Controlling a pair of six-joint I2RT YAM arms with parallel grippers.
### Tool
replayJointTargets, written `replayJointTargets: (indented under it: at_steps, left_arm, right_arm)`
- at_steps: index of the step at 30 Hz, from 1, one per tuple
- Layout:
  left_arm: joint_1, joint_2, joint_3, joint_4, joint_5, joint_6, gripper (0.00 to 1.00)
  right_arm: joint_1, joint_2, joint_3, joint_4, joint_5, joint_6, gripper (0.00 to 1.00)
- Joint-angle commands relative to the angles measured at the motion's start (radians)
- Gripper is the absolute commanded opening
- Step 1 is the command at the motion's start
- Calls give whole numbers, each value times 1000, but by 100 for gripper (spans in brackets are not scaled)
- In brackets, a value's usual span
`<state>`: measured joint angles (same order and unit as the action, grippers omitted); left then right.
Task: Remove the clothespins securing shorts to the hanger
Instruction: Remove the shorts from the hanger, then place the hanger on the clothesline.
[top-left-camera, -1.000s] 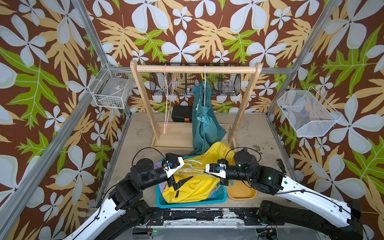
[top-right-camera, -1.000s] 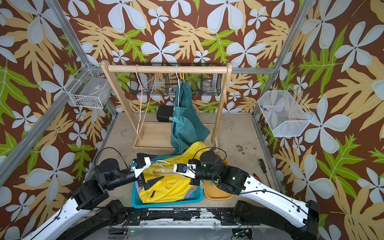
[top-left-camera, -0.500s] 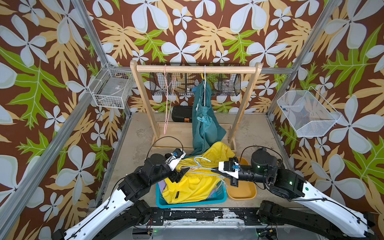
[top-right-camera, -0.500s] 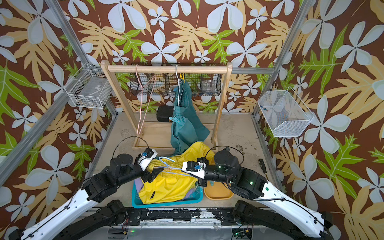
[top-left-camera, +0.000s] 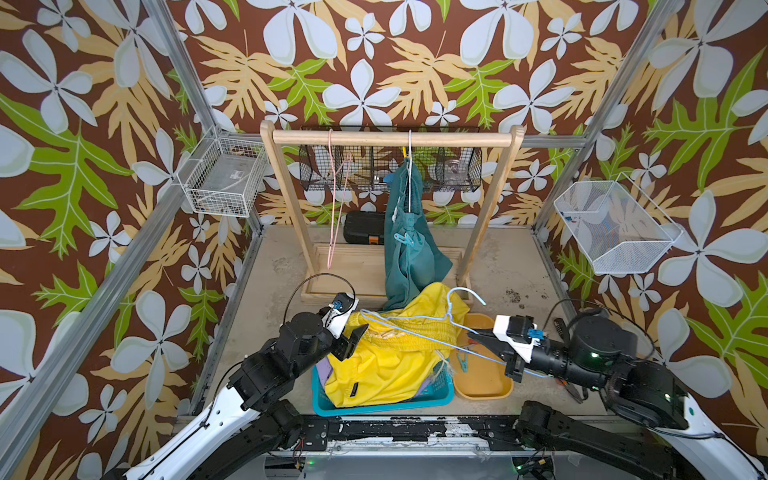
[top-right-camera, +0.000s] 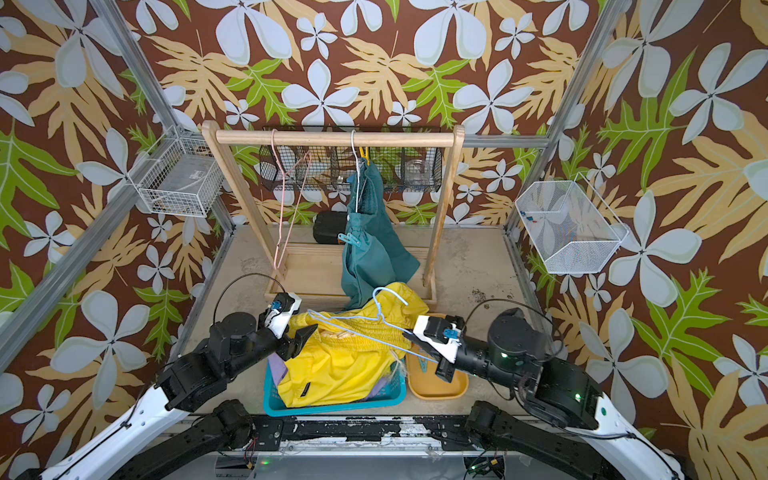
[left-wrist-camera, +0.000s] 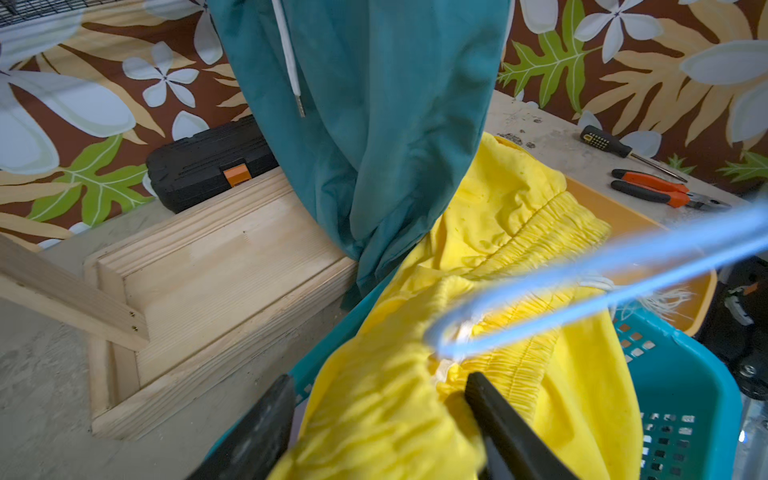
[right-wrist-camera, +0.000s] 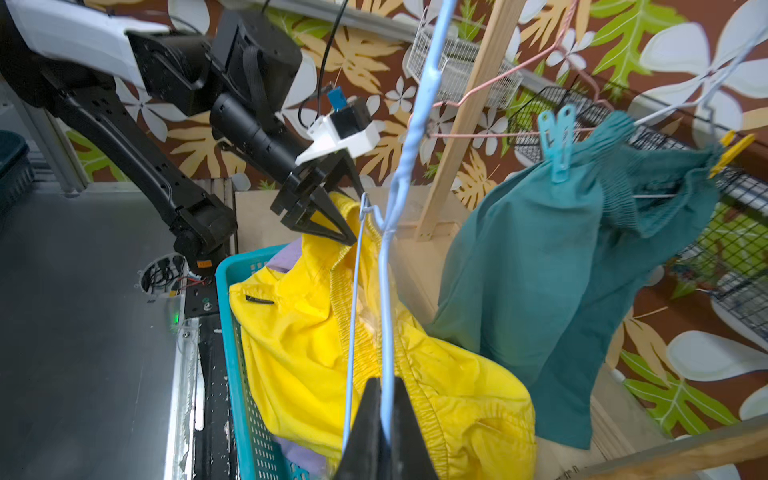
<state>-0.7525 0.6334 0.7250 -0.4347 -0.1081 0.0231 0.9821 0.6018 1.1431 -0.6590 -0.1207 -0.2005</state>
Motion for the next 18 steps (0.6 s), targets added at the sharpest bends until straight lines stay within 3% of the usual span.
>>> replayJointTargets:
  at_steps: [1,4,7,13,18]
  left_arm:
    - [1,-9,6,5,-41,-11,69]
    - [1,-57,8,64,54,23,90]
    - [2,-166,-13,185,146,48,100]
    - [1,-348,-68,375,343,158,100]
    - [2,-295,-31,292,618,302,100]
  right_arm:
    - [0,-39,19,-2,47,19,0]
    - [1,-49,2,17,9,11,0]
    - [1,-16,-15,21,18,-19,0]
    - [1,-23,-74,52,-39,-136,0]
    - [1,-39,-111,45,-115,-231,0]
